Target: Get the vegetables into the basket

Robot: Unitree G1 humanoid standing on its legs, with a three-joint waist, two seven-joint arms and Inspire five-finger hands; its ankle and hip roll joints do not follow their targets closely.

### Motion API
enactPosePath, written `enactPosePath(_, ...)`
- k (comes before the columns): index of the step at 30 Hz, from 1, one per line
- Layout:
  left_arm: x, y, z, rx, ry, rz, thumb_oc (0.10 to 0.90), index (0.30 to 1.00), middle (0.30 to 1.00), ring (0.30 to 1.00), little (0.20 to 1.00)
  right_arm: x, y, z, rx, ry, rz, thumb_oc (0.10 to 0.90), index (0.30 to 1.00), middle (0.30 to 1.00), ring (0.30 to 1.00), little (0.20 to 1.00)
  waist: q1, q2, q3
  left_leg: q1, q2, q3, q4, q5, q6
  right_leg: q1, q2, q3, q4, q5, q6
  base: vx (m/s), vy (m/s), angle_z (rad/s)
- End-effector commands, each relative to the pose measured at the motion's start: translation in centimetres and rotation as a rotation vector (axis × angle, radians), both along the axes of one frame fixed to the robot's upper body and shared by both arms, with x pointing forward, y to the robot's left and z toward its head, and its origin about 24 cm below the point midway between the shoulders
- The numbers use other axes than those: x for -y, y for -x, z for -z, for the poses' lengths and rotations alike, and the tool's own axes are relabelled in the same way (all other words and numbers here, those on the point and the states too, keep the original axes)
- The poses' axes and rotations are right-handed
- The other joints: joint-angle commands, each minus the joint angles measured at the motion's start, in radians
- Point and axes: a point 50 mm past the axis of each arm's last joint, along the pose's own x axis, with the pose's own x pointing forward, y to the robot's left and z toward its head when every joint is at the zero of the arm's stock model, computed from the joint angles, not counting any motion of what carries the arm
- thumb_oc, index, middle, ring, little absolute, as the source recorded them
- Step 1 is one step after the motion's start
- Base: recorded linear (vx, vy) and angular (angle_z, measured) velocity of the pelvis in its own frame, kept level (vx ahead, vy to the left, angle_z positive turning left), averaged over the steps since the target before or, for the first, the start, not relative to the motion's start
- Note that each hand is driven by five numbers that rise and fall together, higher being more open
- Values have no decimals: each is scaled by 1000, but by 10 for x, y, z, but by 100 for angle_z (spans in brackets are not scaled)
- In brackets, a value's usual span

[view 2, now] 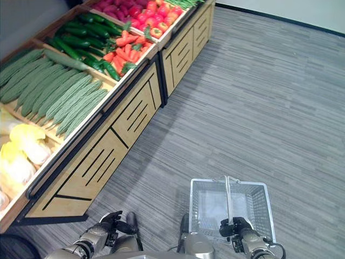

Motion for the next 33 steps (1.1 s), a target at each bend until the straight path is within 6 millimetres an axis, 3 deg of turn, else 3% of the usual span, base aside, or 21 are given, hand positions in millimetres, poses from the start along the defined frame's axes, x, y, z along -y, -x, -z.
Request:
enactPosePath(1, -25, 22, 3, -69, -77, -13, 900, 1000, 1000, 1000, 1000, 6, 30, 6, -77, 26, -31, 400, 300, 300, 300, 300, 7, -25, -23, 29, -123, -31, 50, -69, 91, -68, -166, 176, 117, -3, 153, 107, 222, -64)
enactPosePath(6, -37, 27, 2, -79, -110, -47, 900, 1000, 1000, 1000, 1000, -7, 20, 8, -65, 12, -82, 400, 300, 300, 300, 300, 57, -63, -15, 21, -170, -34, 89, -122, 130, -60, -203, 204, 96, 15, 174, 45, 152, -8)
enactPosePath(13, -44, 29, 0, -80, -125, -67, 900, 1000, 1000, 1000, 1000, -17, 10, 8, -46, -5, -115, 400, 300, 300, 300, 300, 98, -84, -20, 32, -230, -74, 64, -146, 172, -66, -238, 210, 132, 37, 208, 49, 135, 17)
enactPosePath(17, -47, 25, -2, -68, -137, -55, 900, 1000, 1000, 1000, 1000, -20, 7, 7, -32, -15, -124, 400, 300, 300, 300, 300, 97, -76, -15, 57, -252, -114, 43, -150, 190, -104, -201, 281, 227, 44, 204, 87, 89, 20)
enactPosePath(19, -49, 23, -3, -66, -145, -46, 900, 1000, 1000, 1000, 1000, -20, 4, 6, -29, -14, -130, 400, 300, 300, 300, 300, 75, -67, -3, 88, -260, -167, 25, -155, 191, -172, -162, 361, 175, 62, 190, 163, -18, 45)
enactPosePath(22, -50, 21, -4, -63, -150, -40, 900, 1000, 1000, 1000, 1000, -18, 6, 6, -34, -13, -137, 400, 300, 300, 300, 300, 49, -70, 19, 120, -265, -220, 30, -173, 187, -210, -141, 402, 126, 87, 197, 163, -56, 84)
enactPosePath(24, -50, 20, -4, -64, -154, -34, 900, 1000, 1000, 1000, 1000, -17, 13, 8, -55, -18, -129, 400, 300, 300, 300, 300, 25, -71, 23, 140, -270, -282, 9, -167, 180, -232, -99, 466, 115, 85, 202, 170, -108, 120)
enactPosePath(26, -46, 19, -4, -61, -145, -27, 900, 1000, 1000, 1000, 1000, -18, 22, 12, -87, -20, -129, 400, 300, 300, 300, 300, 18, -70, 4, 146, -254, -337, -12, -149, 163, -183, -76, 475, 137, 41, 178, 115, -235, 166)
enactPosePath(29, -41, 14, -4, -49, -141, 0, 900, 1000, 1000, 1000, 1000, -15, 25, 12, -102, -10, -137, 400, 300, 300, 300, 300, 24, -63, -14, 147, -218, -384, -12, -139, 136, -163, -49, 454, 167, -6, 155, 116, -282, 69)
enactPosePath(30, -38, 14, -3, -50, -132, -4, 900, 1000, 1000, 1000, 1000, -14, 28, 12, -105, -6, -137, 400, 300, 300, 300, 300, 26, -59, -18, 134, -200, -412, 1, -132, 120, -149, -41, 421, 180, -28, 140, 22, -506, 103)
enactPosePath(31, -34, 12, -2, -48, -119, -2, 900, 1000, 1000, 1000, 1000, -11, 28, 11, -99, 1, -130, 400, 300, 300, 300, 300, 35, -55, -9, 97, -168, -456, -1, -90, 88, -127, -29, 355, 180, -52, 120, -19, -428, 140)
enactPosePath(32, -34, 12, -2, -48, -119, -2, 900, 1000, 1000, 1000, 1000, -11, 28, 11, -99, 1, -130, 400, 300, 300, 300, 300, 32, -56, -12, 92, -170, -459, -2, -86, 88, -130, -31, 353, 178, -49, 120, -93, -389, 155)
enactPosePath(33, -29, 10, -2, -48, -104, -2, 900, 1000, 1000, 1000, 1000, -7, 28, 10, -95, 7, -119, 400, 300, 300, 300, 300, 26, -60, -13, 61, -160, -405, -8, -57, 90, -113, -50, 299, 157, -44, 120, -58, -119, 137)
